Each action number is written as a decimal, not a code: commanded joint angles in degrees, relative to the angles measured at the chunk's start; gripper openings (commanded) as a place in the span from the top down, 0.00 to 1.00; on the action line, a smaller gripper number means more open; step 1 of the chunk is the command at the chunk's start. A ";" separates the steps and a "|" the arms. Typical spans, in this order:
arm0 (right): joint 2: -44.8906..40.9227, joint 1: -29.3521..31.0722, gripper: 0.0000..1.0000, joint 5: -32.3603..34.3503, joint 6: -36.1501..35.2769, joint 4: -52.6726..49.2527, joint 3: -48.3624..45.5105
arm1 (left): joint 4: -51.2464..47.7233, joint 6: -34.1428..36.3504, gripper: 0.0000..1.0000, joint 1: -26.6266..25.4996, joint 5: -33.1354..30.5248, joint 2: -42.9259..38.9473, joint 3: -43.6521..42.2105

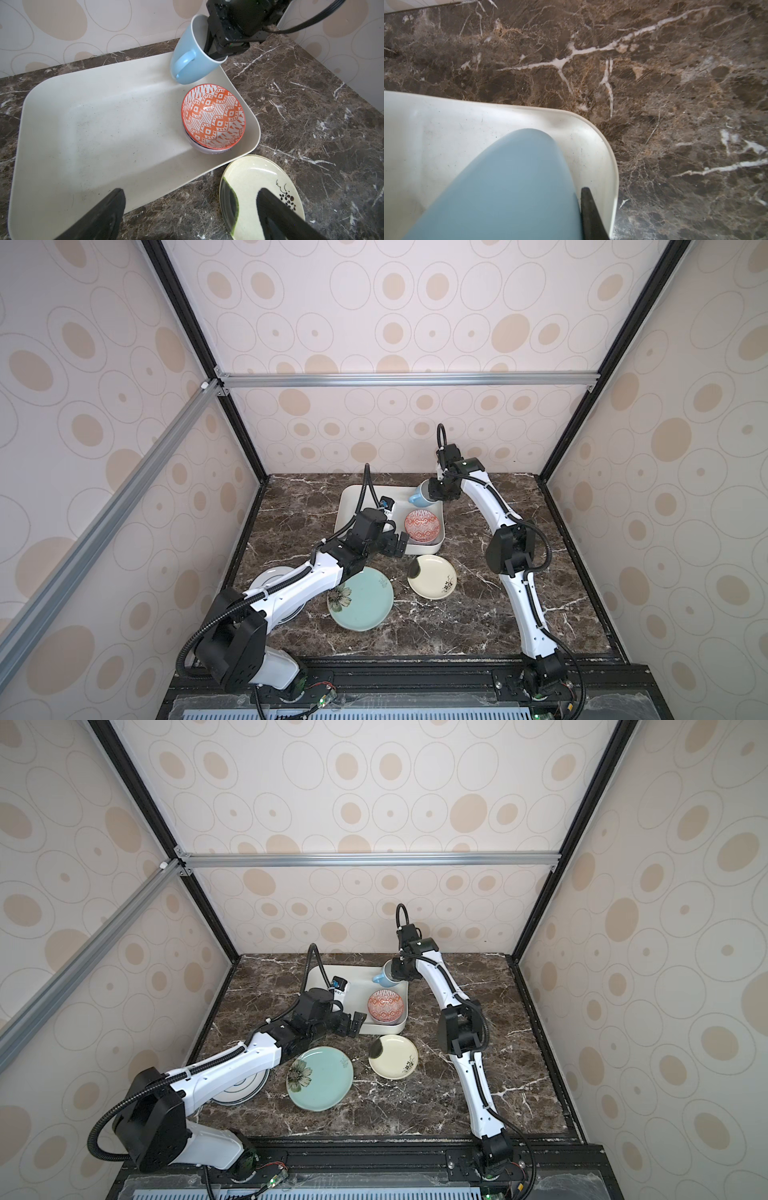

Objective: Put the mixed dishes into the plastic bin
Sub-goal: 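Lift the light blue mug with the right gripper and carry it over the bin, then lower the light blue mug into the bin corner and open the right gripper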

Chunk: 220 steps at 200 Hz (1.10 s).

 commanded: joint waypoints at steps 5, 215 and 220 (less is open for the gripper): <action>-0.17 -0.25 0.92 0.68 -0.74 -0.32 2.41 | 0.94 -0.53 0.01 0.43 0.52 -1.64 -0.19; 2.12 -0.33 0.66 1.45 -0.20 0.50 3.74 | 0.99 -1.12 0.01 1.02 0.88 -2.53 -1.75; 1.97 -0.29 0.65 1.49 -0.33 0.52 3.72 | 1.00 -1.13 0.01 1.07 0.88 -2.60 -1.85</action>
